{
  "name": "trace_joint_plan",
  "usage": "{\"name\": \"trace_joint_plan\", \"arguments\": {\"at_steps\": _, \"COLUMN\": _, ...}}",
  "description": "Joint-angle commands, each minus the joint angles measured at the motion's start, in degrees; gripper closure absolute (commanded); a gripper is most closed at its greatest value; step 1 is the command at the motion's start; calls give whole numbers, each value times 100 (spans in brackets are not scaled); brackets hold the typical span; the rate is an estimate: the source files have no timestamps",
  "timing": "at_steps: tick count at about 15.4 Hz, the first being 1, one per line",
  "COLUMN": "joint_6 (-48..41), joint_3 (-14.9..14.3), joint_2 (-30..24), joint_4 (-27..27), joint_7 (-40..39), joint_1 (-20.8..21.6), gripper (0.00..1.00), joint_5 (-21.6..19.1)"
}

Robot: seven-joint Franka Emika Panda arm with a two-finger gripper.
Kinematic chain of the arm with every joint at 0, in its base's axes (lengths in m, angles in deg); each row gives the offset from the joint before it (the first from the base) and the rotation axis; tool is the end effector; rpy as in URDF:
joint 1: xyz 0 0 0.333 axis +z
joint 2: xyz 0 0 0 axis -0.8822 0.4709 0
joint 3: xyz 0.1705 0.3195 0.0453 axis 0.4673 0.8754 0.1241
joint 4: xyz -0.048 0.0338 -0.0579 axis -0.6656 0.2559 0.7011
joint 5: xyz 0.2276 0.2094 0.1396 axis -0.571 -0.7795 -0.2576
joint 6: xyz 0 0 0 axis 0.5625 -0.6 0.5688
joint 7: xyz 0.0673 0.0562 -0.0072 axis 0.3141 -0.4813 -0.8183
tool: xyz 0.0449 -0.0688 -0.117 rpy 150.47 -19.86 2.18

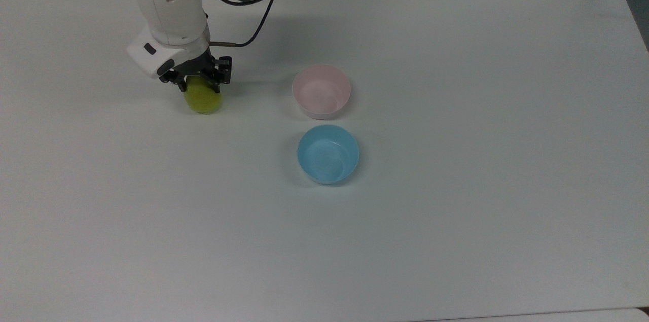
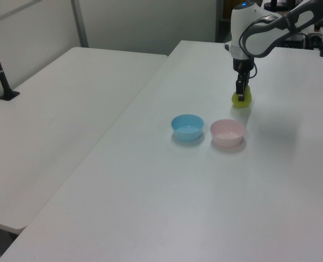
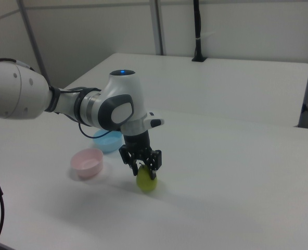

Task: Place the pear in the bowl
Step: 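Lower the gripper around the pear and close it, then lift the pear and carry it over the pink bowl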

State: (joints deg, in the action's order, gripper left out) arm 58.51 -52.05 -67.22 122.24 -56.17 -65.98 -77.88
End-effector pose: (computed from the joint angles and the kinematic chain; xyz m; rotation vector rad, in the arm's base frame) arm 0.5623 -0.1122 0.3866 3.0483 0.0932 -0.0861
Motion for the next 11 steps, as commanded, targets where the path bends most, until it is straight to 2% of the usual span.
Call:
{"name": "trace_joint_plan", "arguments": {"at_steps": 1, "joint_6": 38, "joint_3": -20, "joint_2": -185, "joint_4": 88, "joint_7": -174, "joint_1": -14, "gripper": 66, "joint_5": 66}}
{"name": "trace_joint_plan", "arguments": {"at_steps": 5, "joint_6": -401, "joint_3": -20, "joint_2": -615, "joint_4": 44, "joint_7": -253, "joint_1": -49, "gripper": 66, "joint_5": 66}}
{"name": "trace_joint_plan", "arguments": {"at_steps": 7, "joint_6": -682, "joint_3": 102, "joint_2": -844, "joint_4": 18, "joint_7": -175, "joint_1": 47, "gripper": 66, "joint_5": 49}}
{"name": "trace_joint_plan", "arguments": {"at_steps": 9, "joint_6": -937, "joint_3": 688, "joint_2": -976, "joint_4": 9, "joint_7": 218, "joint_1": 91, "gripper": 65, "joint_5": 31}}
{"name": "trace_joint_plan", "arguments": {"at_steps": 11, "joint_6": -956, "joint_3": 1085, "joint_2": -977, "joint_4": -69, "joint_7": 720, "joint_1": 100, "gripper": 65, "joint_5": 31}}
